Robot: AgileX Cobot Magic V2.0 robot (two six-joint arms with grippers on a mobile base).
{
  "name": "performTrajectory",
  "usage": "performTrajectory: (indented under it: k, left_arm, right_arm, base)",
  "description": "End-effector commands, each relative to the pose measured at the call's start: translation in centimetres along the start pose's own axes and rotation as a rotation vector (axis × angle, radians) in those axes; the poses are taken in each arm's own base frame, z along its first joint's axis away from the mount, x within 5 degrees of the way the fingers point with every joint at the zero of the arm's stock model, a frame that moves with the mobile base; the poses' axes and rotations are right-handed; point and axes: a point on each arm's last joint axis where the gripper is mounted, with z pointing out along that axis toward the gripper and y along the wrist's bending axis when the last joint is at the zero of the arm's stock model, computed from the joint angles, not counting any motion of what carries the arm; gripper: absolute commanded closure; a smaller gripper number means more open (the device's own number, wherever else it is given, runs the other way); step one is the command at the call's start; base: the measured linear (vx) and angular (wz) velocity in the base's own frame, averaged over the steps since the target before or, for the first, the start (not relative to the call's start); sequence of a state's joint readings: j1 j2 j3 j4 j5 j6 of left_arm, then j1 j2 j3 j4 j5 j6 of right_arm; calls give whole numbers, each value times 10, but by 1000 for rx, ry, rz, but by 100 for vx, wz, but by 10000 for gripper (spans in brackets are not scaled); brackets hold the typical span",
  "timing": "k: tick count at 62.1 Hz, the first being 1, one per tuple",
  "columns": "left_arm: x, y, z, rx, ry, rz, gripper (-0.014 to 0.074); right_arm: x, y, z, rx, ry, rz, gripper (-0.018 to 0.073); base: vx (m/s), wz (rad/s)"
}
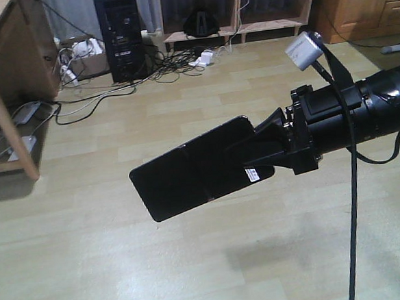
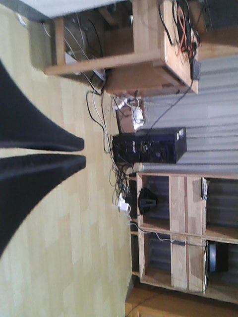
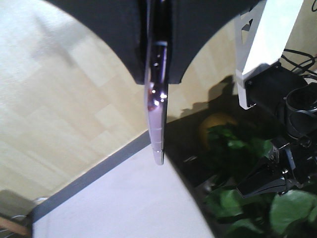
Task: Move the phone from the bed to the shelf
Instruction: 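Keep holding the phone while driving toward the wooden shelf unit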
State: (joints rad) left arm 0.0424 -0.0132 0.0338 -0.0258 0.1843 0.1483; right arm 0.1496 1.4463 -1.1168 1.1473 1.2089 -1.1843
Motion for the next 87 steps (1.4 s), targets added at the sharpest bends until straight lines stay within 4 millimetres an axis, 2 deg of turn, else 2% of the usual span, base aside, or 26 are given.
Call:
performTrajectory:
  k: [1,87]
  left_arm:
    - [-14,2,-3,-10,-107,-14,595]
    - [-14,2,-3,-10,-107,-14,595]
  right_arm:
    - [-14,20,-10,-79,-76,-25,561]
    - [-14,20,-10,-79,-76,-25,561]
  base:
    - [44,-19]
    - [46,-19]
